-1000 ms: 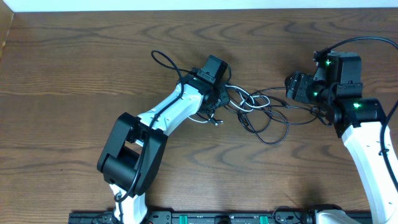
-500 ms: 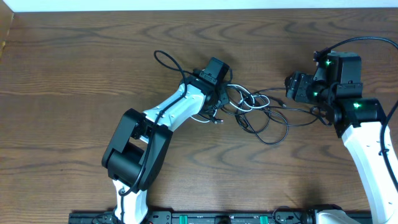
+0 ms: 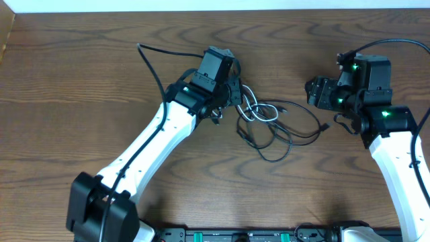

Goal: Untangle cables

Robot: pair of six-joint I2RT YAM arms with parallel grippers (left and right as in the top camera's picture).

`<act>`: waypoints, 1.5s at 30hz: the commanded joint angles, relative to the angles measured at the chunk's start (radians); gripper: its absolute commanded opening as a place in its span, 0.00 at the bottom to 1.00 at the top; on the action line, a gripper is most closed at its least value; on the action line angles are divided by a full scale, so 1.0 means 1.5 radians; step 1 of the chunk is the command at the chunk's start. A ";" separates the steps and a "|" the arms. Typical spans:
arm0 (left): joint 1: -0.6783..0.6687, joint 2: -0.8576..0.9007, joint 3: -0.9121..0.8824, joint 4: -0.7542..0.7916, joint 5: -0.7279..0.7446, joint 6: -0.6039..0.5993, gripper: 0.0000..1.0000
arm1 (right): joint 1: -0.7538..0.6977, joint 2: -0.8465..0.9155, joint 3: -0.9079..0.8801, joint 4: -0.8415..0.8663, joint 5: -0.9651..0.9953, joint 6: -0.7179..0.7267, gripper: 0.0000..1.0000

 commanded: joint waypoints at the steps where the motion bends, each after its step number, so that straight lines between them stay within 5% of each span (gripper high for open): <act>1: 0.003 -0.031 0.006 -0.003 0.020 0.017 0.08 | 0.006 0.000 0.013 0.016 -0.077 -0.027 0.72; 19: 0.004 -0.036 0.024 0.013 0.065 0.014 0.07 | 0.043 0.002 0.013 0.029 -0.110 -0.026 0.72; 34: 0.110 -0.036 0.057 0.033 0.402 -0.016 0.07 | 0.073 0.129 0.013 0.175 -0.309 -0.026 0.65; 45: 0.116 -0.036 0.057 0.046 0.426 -0.026 0.07 | 0.138 0.165 0.013 0.240 -0.321 -0.026 0.61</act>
